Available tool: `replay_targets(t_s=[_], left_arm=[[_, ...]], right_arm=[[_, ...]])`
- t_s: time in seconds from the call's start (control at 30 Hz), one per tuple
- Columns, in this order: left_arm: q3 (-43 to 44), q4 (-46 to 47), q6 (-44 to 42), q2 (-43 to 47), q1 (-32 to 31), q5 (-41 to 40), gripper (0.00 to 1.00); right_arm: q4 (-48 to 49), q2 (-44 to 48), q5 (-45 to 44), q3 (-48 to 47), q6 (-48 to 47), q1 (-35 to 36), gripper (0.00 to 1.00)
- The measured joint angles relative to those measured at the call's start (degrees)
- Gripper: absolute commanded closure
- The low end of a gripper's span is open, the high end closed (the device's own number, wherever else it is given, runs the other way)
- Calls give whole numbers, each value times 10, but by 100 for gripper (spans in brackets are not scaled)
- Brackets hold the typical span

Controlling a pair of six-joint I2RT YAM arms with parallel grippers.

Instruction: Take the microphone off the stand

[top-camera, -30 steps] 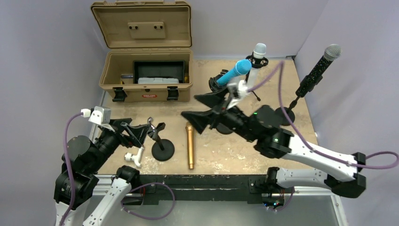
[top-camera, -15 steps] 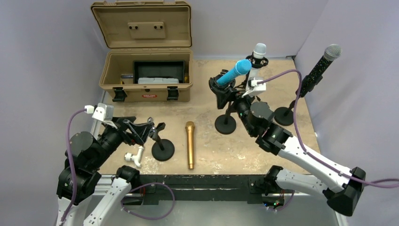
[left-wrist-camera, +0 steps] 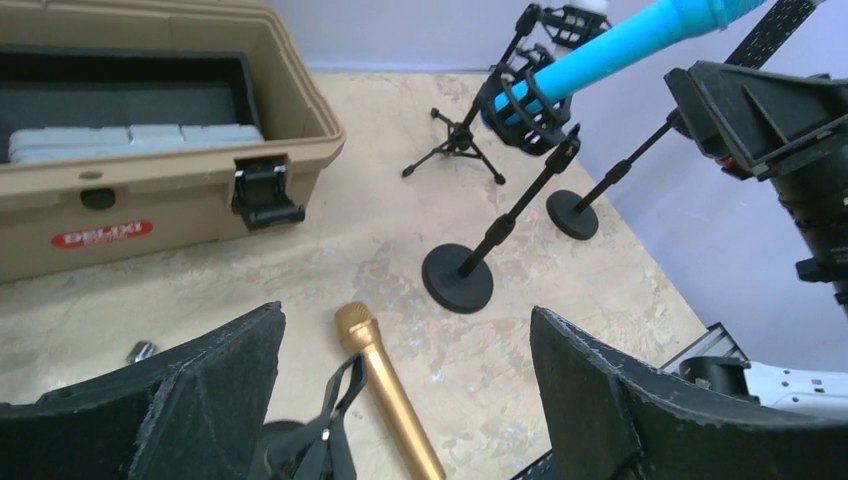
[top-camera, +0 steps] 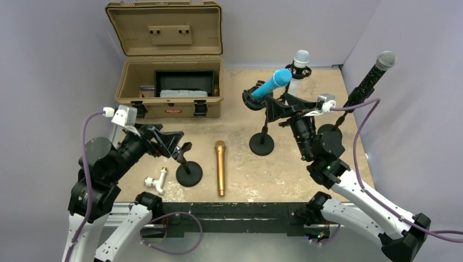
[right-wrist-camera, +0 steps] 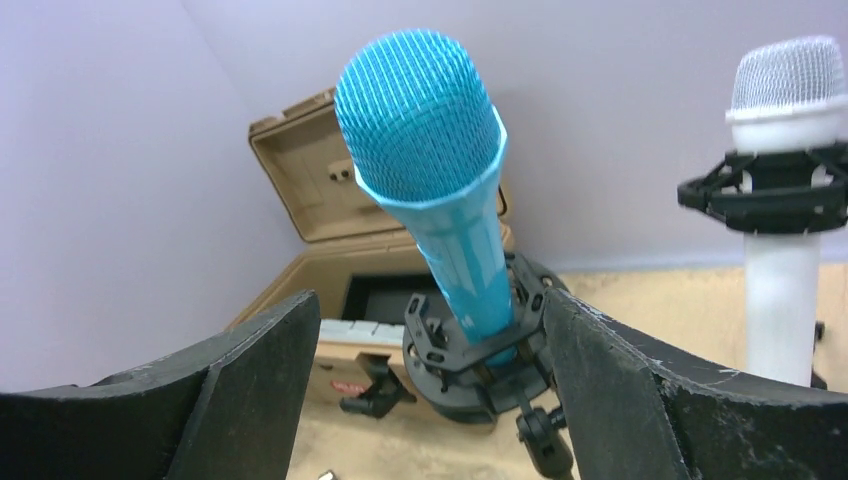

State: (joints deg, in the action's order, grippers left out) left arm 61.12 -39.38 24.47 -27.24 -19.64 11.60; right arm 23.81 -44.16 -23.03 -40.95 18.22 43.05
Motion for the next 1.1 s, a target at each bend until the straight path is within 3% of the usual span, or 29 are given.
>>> replay_targets(t_s=[0.23, 0.37, 0.67, 1.1], left_arm=[[89, 61, -22, -109, 0, 20, 10], [102, 89, -47, -127, 0, 21, 10], [19, 119, -112, -81, 0, -3, 10], [-39, 139, -142, -51, 7, -12, 11]], right_arm=[[104, -36, 14, 2, -35, -4, 26], [126, -78, 16, 1, -45, -5, 32], [172, -122, 15, 1, -56, -7, 43], [212, -159, -30, 1, -59, -7, 47]])
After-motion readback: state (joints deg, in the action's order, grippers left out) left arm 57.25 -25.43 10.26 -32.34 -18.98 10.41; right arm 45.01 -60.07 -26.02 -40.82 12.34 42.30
